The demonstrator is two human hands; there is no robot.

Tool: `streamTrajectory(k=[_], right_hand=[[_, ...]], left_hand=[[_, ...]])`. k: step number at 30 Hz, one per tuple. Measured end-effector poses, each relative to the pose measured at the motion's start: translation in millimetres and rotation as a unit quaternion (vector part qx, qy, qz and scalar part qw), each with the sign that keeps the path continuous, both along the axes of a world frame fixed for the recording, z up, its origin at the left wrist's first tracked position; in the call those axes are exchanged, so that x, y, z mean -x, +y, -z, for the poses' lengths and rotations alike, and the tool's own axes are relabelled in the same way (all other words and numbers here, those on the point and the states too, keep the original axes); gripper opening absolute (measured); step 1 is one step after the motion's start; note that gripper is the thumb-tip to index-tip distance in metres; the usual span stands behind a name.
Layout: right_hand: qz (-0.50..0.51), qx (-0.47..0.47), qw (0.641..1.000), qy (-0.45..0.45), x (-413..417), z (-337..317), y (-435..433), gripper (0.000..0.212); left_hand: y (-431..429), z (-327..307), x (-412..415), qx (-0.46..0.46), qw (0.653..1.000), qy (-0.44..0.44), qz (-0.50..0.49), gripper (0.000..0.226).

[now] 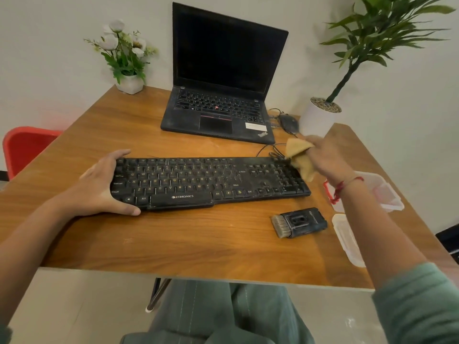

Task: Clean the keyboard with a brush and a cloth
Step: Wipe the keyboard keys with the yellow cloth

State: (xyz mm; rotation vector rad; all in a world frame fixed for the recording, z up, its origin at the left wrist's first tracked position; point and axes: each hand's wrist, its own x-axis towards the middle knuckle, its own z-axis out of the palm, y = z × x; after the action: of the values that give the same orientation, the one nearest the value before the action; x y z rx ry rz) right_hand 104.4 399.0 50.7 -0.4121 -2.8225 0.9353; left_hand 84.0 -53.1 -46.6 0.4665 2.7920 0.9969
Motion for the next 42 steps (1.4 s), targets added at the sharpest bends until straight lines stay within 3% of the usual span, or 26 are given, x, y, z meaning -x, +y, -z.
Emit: streamTrajectory(k=[4,7,9,14,20,27,32,35,38,42], right_hand=[[-0.087,-0.166,0.977,-0.106,0,41,-24,0.046],[-0.024,-0.223,0.969,-0.105,0,61,-43,0.048],[-0.021,-0.215,0.97,-0.108,-3,61,-67,0.051],[-0.152,-0.148,0.974,-0.081,-28,53,-95,0.06],[0.004,-0.262,0.958,-0.113,-18,43,-45,0.045],[-0.11,-0.121,0.983,-0.089,-25,51,-84,0.055],[0.011,-0.231,0.966,-0.117,-15,43,-40,0.042],[-0.028,-0.211,0.97,-0.119,-15,53,-65,0.048],[-0.096,-0.107,0.986,-0.089,-24,48,-93,0.05],[-0.186,0.034,0.974,-0.12,-37,32,-99,0.048]], left_hand=[[-1,3,1,0.007,1.0,0.001,-0.005,0.129],[-2,5,1,0.011,1.0,0.001,-0.006,0.128],[-2,5,1,0.01,1.0,0.003,-0.007,0.126],[-2,5,2,0.007,1.0,0.003,-0.003,0.121],[-3,6,2,0.005,1.0,0.005,0.001,0.119],[-3,6,2,0.007,1.0,0.007,-0.001,0.119],[-2,5,2,0.014,1.0,0.001,-0.003,0.118],[-2,5,2,0.017,1.0,0.005,-0.005,0.118],[0,3,2,0.018,1.0,0.004,-0.003,0.118],[-1,3,1,0.019,1.0,0.001,-0.005,0.126]])
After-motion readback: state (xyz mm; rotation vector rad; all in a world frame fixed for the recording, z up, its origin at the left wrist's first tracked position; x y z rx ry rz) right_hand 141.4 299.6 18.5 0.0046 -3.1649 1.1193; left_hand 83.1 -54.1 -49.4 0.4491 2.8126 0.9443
